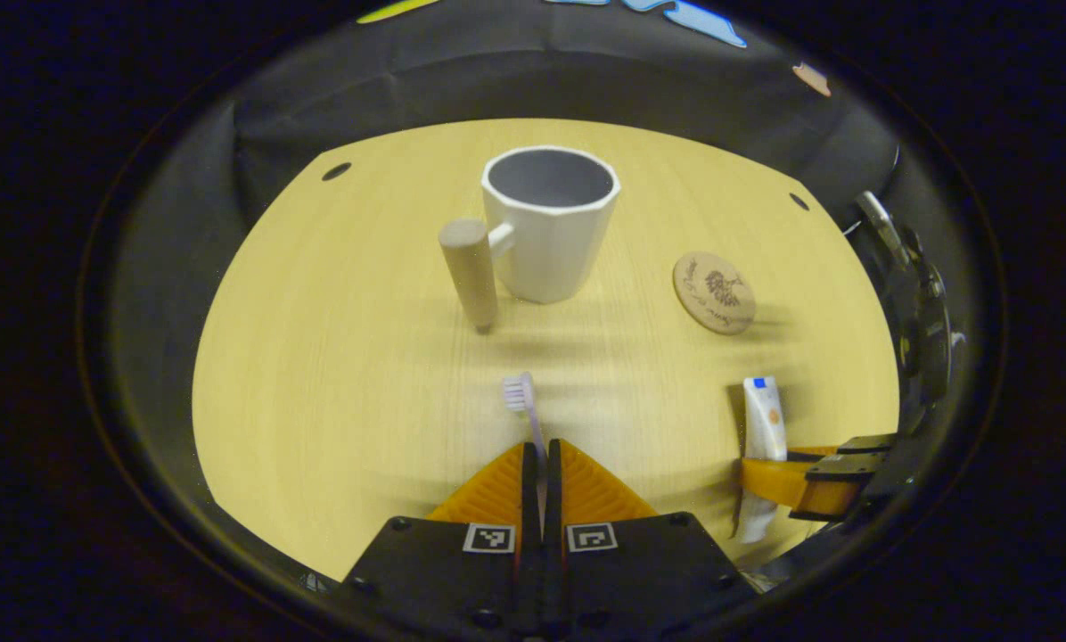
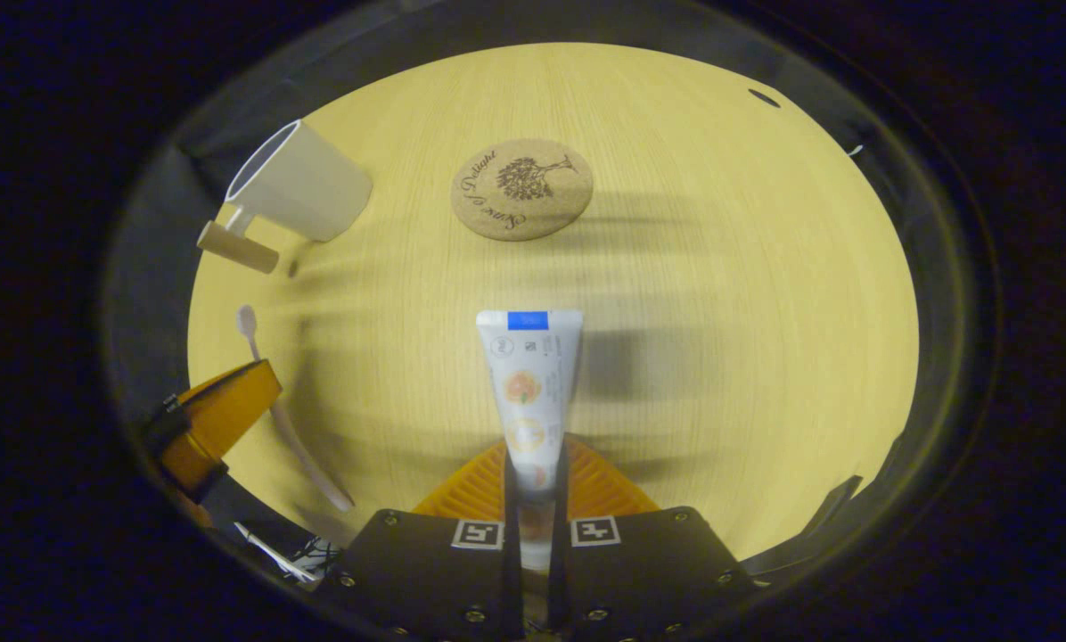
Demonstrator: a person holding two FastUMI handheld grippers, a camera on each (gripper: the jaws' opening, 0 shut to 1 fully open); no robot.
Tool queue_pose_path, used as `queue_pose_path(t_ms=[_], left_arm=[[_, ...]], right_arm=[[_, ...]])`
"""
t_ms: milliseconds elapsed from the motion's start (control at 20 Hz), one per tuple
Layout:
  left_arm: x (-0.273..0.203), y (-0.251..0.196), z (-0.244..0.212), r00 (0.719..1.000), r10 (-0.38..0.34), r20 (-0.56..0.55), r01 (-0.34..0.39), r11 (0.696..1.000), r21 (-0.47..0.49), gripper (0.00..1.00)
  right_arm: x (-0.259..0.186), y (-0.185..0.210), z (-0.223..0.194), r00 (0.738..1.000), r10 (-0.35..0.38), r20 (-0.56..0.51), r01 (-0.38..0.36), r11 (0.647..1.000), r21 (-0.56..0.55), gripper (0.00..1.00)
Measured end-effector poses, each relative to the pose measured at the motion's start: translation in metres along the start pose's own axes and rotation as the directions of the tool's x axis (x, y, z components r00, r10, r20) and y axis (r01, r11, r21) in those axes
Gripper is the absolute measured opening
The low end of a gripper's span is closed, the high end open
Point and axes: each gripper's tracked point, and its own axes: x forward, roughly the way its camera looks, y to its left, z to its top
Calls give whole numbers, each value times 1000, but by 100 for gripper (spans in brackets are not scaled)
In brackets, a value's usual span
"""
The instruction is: Put the toothbrush and toothpaste on the desktop into the cup, then pick up the cup and place it on the coaster on the desktop.
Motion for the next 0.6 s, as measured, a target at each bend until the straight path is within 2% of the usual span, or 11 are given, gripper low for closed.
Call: queue_pose_path(t_ms=[250,600], left_arm=[[-56,-4,59,990,-26,138,29,999,-24,7],[-102,6,159,945,-36,324,49,998,-33,7]], right_arm=[[-9,1,7,1000,19,22,-19,1000,5,13],[-8,3,6,998,51,45,-52,998,24,13]])
